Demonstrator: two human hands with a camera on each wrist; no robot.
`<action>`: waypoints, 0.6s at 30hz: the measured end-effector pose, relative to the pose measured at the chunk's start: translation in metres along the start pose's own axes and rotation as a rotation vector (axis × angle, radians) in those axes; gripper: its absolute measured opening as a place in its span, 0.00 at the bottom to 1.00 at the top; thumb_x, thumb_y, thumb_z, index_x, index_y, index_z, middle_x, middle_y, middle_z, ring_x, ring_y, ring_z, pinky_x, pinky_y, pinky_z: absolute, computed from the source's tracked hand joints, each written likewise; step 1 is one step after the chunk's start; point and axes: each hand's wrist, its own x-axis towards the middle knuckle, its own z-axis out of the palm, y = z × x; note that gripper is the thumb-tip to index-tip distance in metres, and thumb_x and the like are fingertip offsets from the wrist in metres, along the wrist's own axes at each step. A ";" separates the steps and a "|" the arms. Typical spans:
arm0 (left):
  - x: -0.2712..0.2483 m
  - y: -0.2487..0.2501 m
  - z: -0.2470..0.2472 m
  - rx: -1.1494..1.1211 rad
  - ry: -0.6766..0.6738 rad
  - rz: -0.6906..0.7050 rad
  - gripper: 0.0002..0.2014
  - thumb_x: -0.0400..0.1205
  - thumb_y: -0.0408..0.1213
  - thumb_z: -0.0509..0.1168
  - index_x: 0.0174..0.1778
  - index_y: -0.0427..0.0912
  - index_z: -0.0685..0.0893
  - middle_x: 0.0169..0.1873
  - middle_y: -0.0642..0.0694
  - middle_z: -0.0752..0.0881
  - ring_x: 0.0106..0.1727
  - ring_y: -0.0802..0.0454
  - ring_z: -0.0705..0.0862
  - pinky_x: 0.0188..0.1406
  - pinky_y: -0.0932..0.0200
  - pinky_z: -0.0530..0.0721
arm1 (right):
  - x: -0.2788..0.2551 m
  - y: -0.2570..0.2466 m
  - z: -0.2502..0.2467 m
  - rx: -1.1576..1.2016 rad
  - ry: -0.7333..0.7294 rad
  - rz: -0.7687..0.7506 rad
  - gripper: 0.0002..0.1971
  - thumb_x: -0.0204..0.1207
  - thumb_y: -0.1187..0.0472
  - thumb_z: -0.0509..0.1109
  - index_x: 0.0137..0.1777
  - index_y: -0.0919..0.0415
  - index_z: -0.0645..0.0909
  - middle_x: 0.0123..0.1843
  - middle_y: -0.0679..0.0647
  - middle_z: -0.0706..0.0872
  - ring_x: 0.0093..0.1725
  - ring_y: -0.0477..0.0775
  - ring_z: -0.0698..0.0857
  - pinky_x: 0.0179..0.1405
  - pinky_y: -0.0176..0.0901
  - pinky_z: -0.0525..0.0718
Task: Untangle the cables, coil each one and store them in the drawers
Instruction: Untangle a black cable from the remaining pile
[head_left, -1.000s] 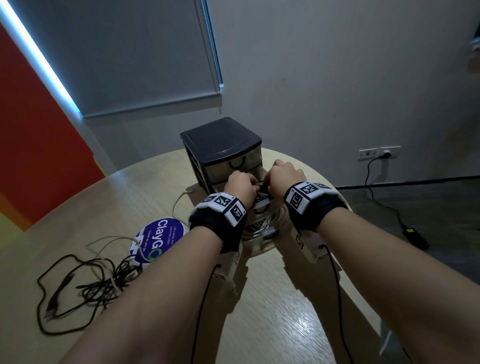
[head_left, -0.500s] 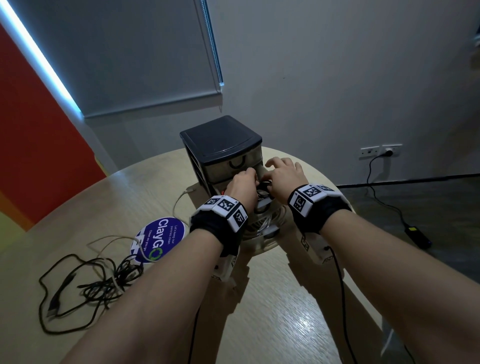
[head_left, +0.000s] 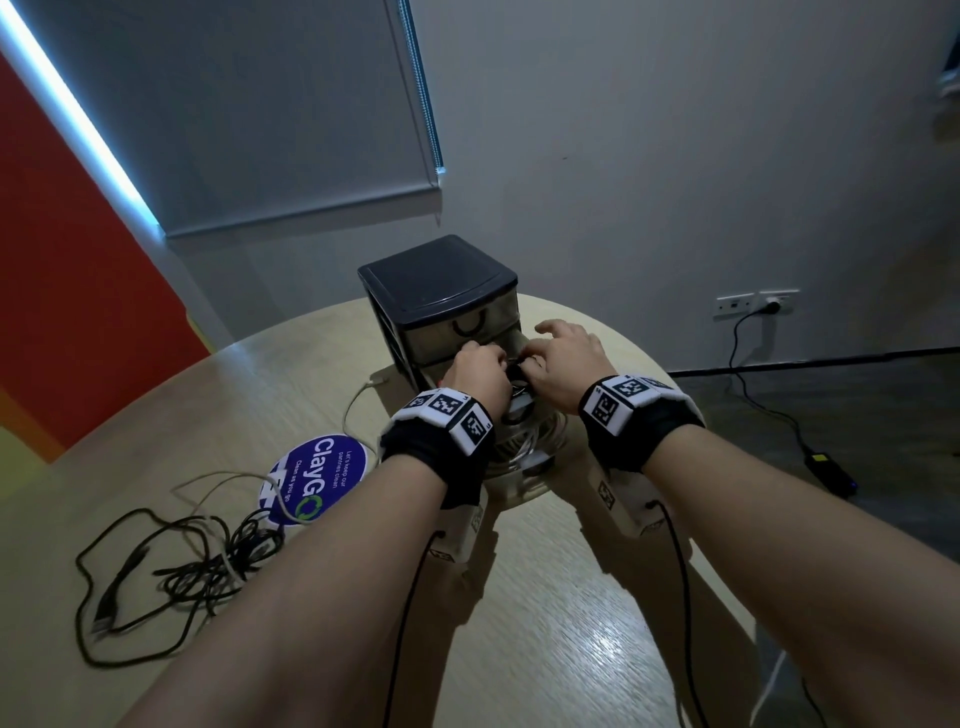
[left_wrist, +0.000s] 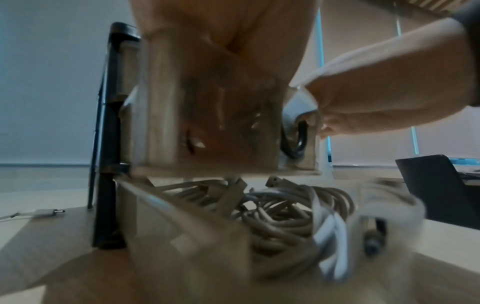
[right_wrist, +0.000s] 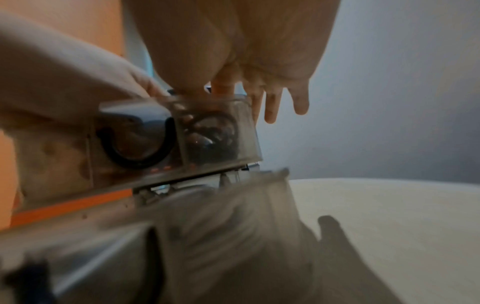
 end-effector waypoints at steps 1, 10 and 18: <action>-0.001 0.000 -0.002 -0.010 0.003 0.008 0.14 0.85 0.36 0.56 0.62 0.41 0.83 0.61 0.36 0.77 0.60 0.38 0.79 0.54 0.49 0.78 | -0.001 0.000 0.000 0.068 0.032 0.012 0.17 0.80 0.57 0.57 0.65 0.52 0.82 0.76 0.56 0.70 0.76 0.58 0.65 0.76 0.53 0.60; -0.012 0.003 -0.015 -0.090 0.016 -0.041 0.20 0.82 0.29 0.55 0.72 0.39 0.74 0.68 0.37 0.75 0.70 0.41 0.73 0.66 0.55 0.70 | -0.003 -0.004 -0.012 0.241 0.129 0.061 0.17 0.82 0.59 0.56 0.64 0.58 0.82 0.69 0.59 0.77 0.71 0.60 0.71 0.72 0.52 0.67; -0.021 0.000 -0.027 -0.166 0.045 -0.048 0.17 0.84 0.30 0.53 0.68 0.34 0.77 0.64 0.34 0.80 0.67 0.38 0.76 0.63 0.54 0.73 | -0.011 -0.002 -0.020 0.215 0.133 0.085 0.16 0.80 0.62 0.58 0.57 0.57 0.87 0.64 0.62 0.79 0.67 0.63 0.74 0.68 0.53 0.72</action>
